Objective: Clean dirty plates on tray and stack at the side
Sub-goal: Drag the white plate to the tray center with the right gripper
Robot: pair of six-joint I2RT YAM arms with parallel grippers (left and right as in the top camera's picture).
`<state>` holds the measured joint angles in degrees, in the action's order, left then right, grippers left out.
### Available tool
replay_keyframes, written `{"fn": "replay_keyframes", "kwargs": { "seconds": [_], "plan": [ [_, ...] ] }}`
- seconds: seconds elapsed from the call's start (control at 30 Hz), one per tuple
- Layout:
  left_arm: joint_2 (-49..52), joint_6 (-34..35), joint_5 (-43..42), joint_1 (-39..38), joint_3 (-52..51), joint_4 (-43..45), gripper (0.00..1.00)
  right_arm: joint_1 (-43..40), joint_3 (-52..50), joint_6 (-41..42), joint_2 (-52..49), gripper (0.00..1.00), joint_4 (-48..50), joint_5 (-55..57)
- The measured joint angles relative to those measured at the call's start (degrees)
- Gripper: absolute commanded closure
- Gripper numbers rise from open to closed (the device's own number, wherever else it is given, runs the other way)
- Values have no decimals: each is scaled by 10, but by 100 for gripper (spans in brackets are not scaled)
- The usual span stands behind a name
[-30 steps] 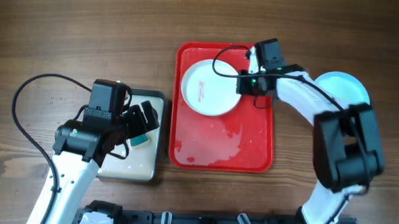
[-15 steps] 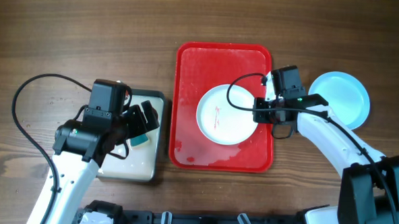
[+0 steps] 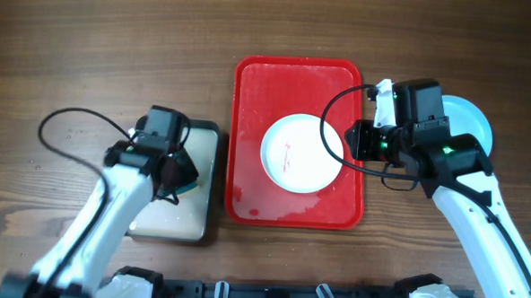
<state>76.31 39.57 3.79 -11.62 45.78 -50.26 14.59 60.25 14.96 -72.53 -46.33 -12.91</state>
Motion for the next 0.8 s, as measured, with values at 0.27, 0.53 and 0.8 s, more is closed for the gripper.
{"fn": "replay_keyframes", "kwargs": {
  "seconds": [0.27, 0.53, 0.8],
  "plan": [
    [172, 34, -59, 1, 14, 59, 96, 0, 0, 2, 0, 68, -6, -1],
    [139, -5, -27, 1, 98, -56, 43, 0, 0, 2, 0, 68, -10, -1],
    [176, -20, 57, 1, 36, 113, 96, 0, 0, 2, 0, 67, -10, -1]
  ]
}}
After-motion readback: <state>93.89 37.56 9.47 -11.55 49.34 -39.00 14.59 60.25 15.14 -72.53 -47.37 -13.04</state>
